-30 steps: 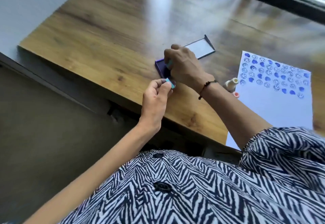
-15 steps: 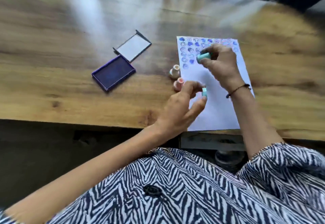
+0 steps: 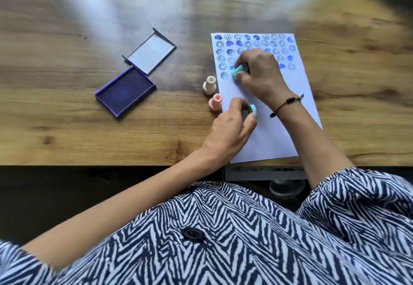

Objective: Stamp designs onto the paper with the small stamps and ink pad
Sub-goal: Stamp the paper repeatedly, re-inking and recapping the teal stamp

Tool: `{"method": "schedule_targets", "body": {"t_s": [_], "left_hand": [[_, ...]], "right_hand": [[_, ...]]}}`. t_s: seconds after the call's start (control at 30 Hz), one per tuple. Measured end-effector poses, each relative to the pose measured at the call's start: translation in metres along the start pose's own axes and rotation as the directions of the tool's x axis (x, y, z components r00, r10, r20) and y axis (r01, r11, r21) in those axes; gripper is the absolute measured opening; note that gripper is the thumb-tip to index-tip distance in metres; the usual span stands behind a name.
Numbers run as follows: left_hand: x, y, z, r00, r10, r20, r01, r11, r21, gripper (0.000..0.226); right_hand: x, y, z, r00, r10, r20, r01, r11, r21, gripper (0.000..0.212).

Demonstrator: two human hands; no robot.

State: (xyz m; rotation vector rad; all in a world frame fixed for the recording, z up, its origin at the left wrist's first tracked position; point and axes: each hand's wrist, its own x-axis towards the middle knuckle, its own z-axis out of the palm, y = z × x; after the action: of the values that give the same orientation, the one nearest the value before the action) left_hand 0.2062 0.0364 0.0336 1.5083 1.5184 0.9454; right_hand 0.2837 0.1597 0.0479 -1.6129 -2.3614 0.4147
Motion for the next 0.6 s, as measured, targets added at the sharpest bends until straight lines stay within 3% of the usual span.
{"method": "schedule_targets", "body": {"t_s": [0.4,0.6], "left_hand": [[0.001,0.001,-0.002,1.000,-0.014,0.010,0.014,1.000,-0.008,0.027],[0.001,0.000,-0.002,1.000,-0.007,-0.001,0.007,1.000,-0.024,0.027]], "right_hand": [[0.004,-0.012,0.006,0.995,-0.094,0.023,0.097,0.968,-0.230,0.020],[0.011,-0.013,0.005,0.991,-0.115,0.070,0.129,0.959,-0.253,0.017]]}}
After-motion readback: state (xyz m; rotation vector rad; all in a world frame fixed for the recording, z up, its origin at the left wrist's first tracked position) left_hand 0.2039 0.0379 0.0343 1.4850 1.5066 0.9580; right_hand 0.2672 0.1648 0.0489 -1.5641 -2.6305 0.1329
